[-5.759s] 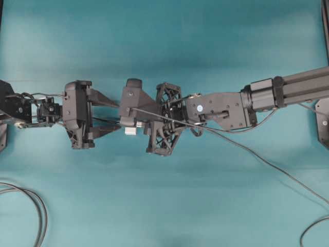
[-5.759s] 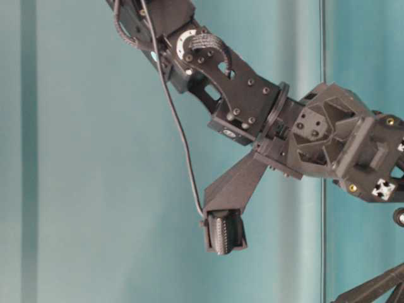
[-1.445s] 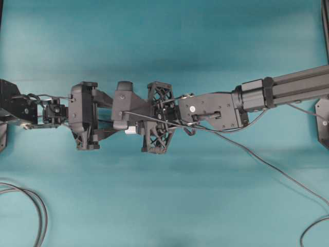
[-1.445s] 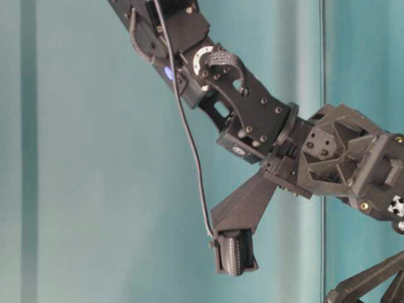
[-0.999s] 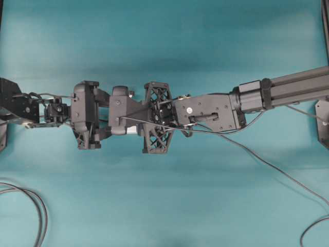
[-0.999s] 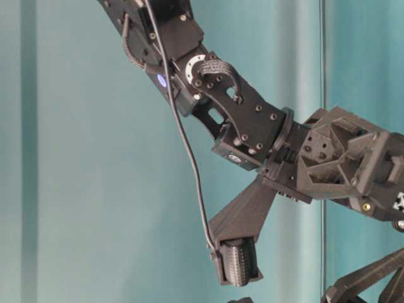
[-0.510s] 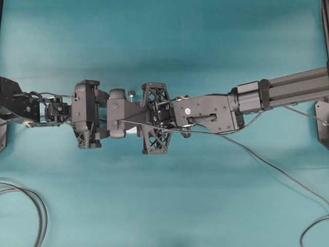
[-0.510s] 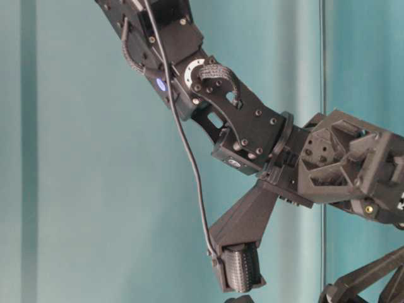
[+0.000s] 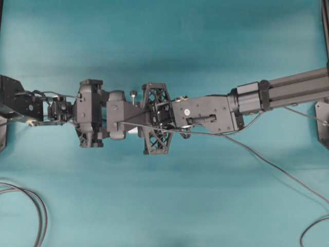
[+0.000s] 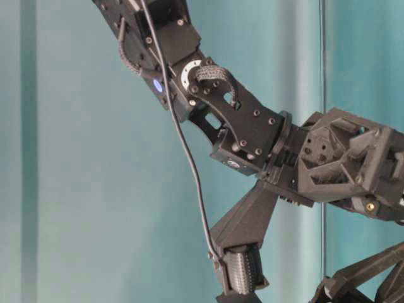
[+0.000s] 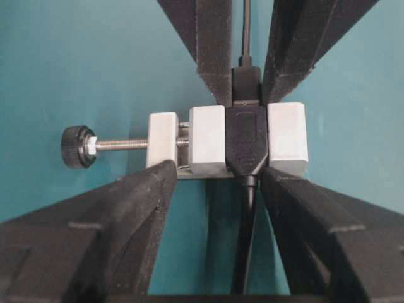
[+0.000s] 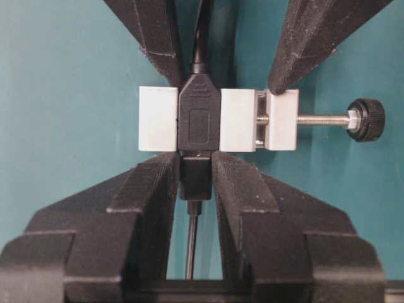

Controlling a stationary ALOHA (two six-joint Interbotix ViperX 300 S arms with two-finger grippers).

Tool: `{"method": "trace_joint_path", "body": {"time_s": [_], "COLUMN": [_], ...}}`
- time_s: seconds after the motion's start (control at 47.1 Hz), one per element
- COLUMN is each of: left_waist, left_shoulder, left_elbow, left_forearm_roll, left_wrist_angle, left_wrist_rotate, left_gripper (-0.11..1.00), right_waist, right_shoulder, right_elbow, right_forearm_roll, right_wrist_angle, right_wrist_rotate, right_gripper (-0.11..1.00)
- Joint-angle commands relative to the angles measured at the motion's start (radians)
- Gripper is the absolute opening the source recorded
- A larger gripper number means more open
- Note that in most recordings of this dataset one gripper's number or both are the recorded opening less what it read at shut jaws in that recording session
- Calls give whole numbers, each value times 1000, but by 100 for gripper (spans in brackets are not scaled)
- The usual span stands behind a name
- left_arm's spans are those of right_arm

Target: Insert the USB cable into the female connector supported by the left arm.

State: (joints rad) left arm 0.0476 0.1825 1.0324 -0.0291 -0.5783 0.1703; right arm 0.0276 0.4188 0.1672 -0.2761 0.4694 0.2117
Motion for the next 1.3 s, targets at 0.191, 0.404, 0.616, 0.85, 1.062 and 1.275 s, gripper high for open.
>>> {"method": "trace_joint_path", "body": {"time_s": [0.191, 0.404, 0.616, 0.85, 1.062, 1.275], "left_waist": [-8, -8, -8, 5, 11, 11], "left_shoulder": [11, 0, -29, -97, -193, -275], "left_elbow": [-43, -31, -12, 66, 146, 175], "left_forearm_roll": [5, 5, 3, -5, -12, -12], "left_wrist_angle": [-14, -12, -12, -15, -20, -3], "left_wrist_rotate": [-2, -2, -3, -3, -5, -6], "left_gripper": [65, 69, 70, 71, 71, 71], "right_waist": [-3, -5, -3, -8, -8, -18], "right_shoulder": [-23, -43, -60, -115, -222, -330], "right_elbow": [-34, -11, 3, 66, 190, 336], "right_forearm_roll": [-6, -6, -6, -6, -6, -6], "right_wrist_angle": [2, 0, -8, -8, -63, -163], "right_wrist_rotate": [12, 17, 28, 26, 35, 64], "right_gripper": [21, 21, 55, 70, 70, 70]}}
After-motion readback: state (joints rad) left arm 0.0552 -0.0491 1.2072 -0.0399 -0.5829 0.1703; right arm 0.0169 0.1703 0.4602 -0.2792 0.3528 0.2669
